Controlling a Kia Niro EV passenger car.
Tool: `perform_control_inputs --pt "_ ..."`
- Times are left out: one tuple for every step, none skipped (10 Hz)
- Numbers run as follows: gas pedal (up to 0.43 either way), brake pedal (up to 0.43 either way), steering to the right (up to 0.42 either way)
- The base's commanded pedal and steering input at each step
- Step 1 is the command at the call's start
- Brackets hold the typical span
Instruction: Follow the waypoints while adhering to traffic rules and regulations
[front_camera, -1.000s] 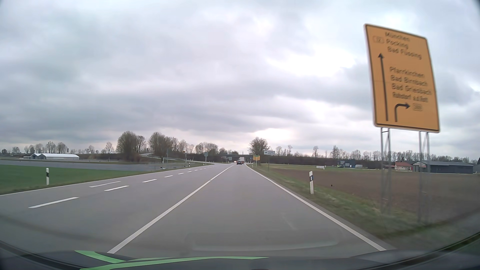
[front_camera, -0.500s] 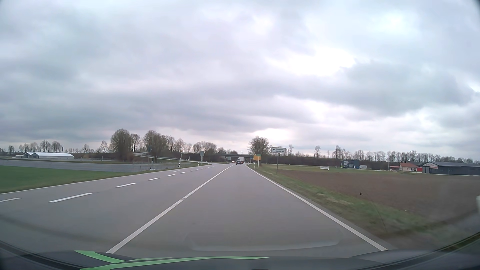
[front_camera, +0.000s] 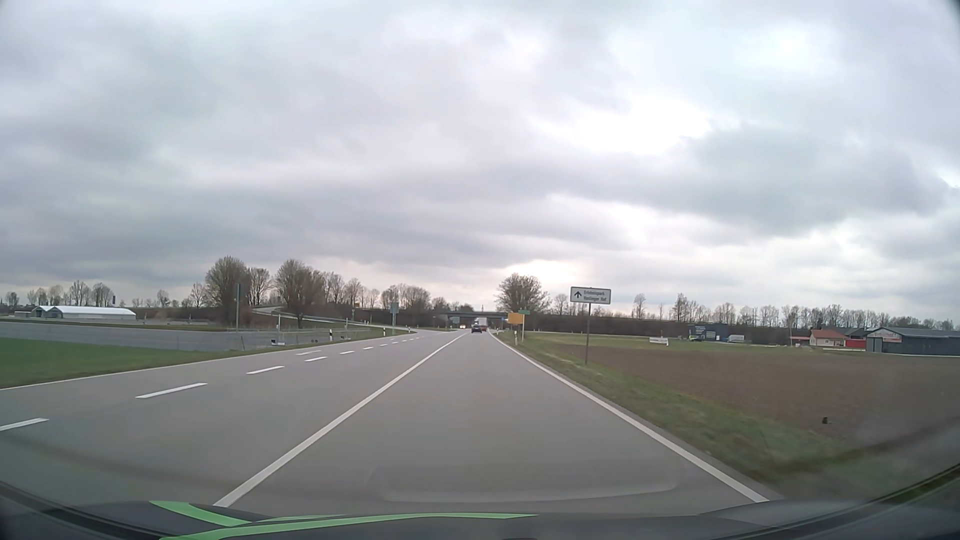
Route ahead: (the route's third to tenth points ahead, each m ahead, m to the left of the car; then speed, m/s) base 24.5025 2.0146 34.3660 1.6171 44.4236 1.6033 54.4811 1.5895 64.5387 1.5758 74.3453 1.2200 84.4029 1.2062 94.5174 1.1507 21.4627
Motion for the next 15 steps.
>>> perform_control_inputs --pt "0.150 0.000 0.004" --pt "0.138 0.000 0.004" --pt "0.138 0.000 0.004" --pt "0.138 0.000 0.003" --pt "0.138 0.000 0.004" --pt "0.138 0.000 0.003" --pt "0.138 0.000 0.003" --pt "0.138 0.000 0.002" --pt "0.138 0.000 0.002" --pt "0.138 0.000 0.002" --pt "0.138 0.000 0.002" --pt "0.150 0.000 0.002" --pt "0.157 0.000 0.002" --pt "0.169 0.000 0.002" --pt "0.177 0.000 0.003"
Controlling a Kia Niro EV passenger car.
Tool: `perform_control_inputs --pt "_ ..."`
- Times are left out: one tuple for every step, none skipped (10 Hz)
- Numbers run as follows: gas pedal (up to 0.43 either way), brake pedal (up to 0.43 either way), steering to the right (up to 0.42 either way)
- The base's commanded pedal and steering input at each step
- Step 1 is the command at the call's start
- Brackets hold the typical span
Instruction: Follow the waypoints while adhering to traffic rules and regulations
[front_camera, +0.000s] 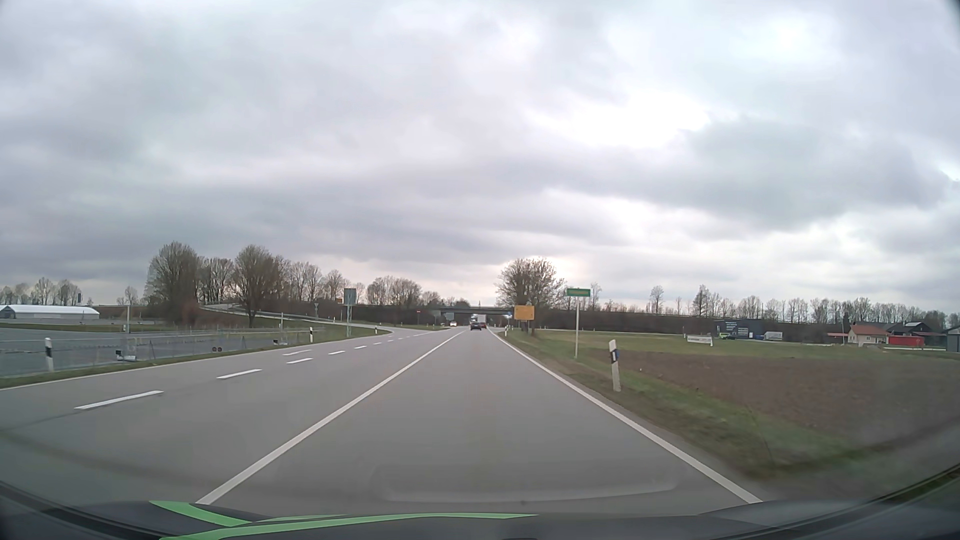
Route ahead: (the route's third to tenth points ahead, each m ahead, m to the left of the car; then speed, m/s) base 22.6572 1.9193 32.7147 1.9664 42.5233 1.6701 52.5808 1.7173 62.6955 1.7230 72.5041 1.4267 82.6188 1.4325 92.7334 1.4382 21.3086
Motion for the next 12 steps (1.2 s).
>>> perform_control_inputs --pt "0.189 0.000 0.002" --pt "0.189 0.000 0.002" --pt "0.189 0.000 0.002" --pt "0.189 0.000 0.002" --pt "0.197 0.000 0.002" --pt "0.197 0.000 0.003" --pt "0.197 0.000 0.002" --pt "0.197 0.000 0.002" --pt "0.197 0.000 0.002" --pt "0.197 0.000 0.002" --pt "0.197 0.000 0.002" --pt "0.197 0.000 0.003"
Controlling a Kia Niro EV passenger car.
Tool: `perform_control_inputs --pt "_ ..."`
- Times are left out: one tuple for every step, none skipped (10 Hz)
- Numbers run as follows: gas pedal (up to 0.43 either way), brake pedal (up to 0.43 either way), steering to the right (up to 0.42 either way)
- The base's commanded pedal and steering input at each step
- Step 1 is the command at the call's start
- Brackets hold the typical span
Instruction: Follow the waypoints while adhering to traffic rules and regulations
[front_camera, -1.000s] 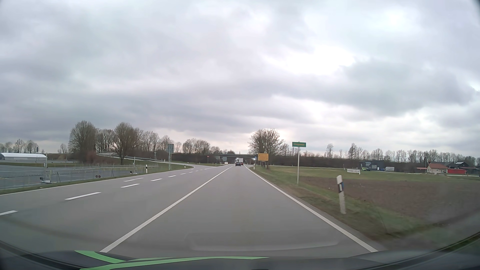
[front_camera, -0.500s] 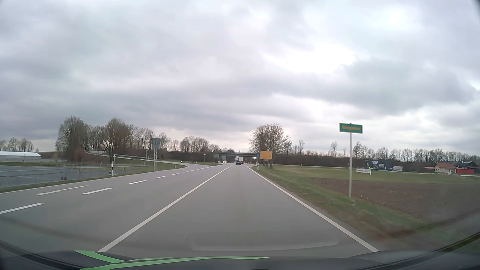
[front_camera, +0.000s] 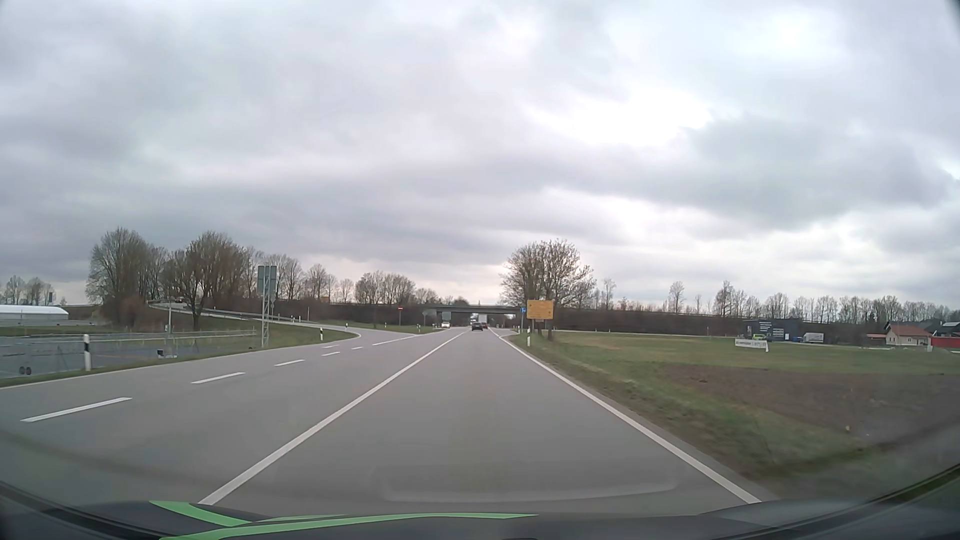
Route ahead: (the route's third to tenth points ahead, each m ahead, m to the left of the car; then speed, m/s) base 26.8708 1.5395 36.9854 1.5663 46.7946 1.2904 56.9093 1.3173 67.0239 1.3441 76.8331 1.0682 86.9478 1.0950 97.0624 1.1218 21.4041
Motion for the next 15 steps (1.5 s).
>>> perform_control_inputs --pt "0.197 0.000 0.002" --pt "0.189 0.000 0.002" --pt "0.189 0.000 0.002" --pt "0.177 0.000 0.003" --pt "0.169 0.000 0.003" --pt "0.169 0.000 0.003" --pt "0.157 0.000 0.002" --pt "0.157 0.000 0.002" --pt "0.150 0.000 0.002" --pt "0.150 0.000 0.002" --pt "0.138 0.000 0.002" --pt "0.138 0.000 0.002" --pt "0.138 0.000 0.003" --pt "0.138 0.000 0.002" --pt "0.138 0.000 0.002"
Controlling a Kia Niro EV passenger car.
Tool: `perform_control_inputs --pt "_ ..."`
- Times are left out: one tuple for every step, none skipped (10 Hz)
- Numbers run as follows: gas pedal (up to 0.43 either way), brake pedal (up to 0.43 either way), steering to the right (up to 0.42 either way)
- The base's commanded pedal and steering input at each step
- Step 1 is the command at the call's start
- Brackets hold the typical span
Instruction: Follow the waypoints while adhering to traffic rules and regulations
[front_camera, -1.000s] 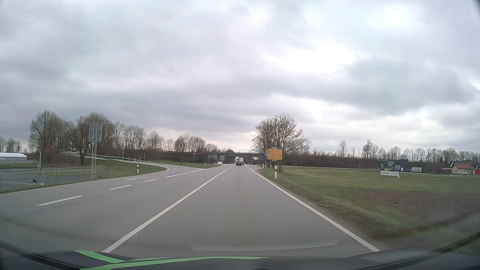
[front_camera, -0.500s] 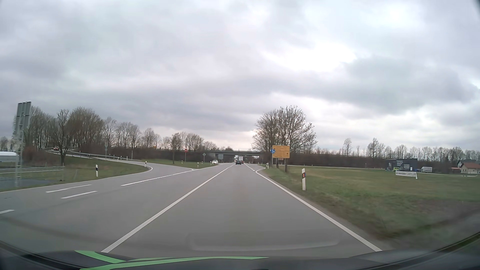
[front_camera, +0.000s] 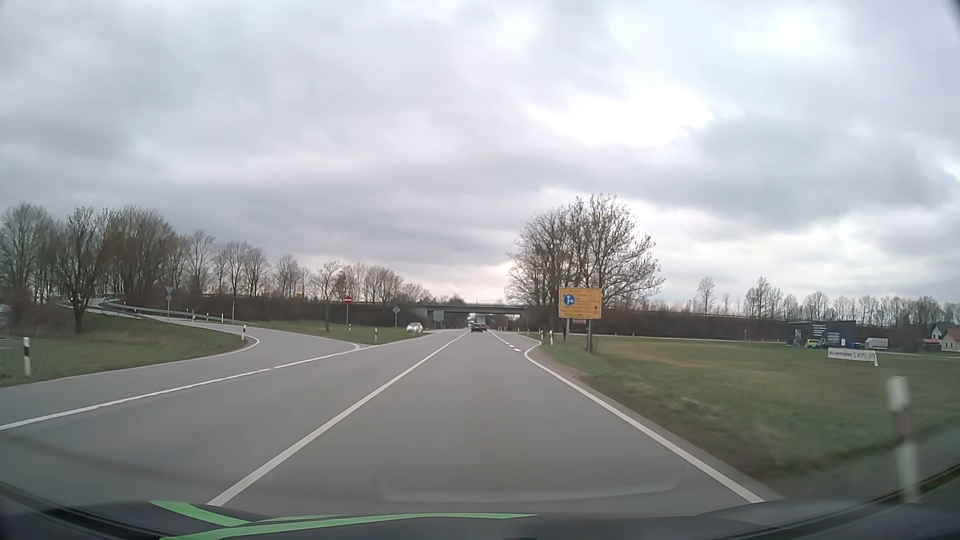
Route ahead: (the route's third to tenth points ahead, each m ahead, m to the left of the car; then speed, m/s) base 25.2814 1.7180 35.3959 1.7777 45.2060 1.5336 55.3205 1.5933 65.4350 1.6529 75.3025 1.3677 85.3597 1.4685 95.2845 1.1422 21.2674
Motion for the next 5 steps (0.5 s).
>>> perform_control_inputs --pt "0.138 0.000 0.002" --pt "0.138 0.000 0.002" --pt "0.138 0.000 0.002" --pt "0.138 0.000 0.003" --pt "0.138 0.000 0.002"
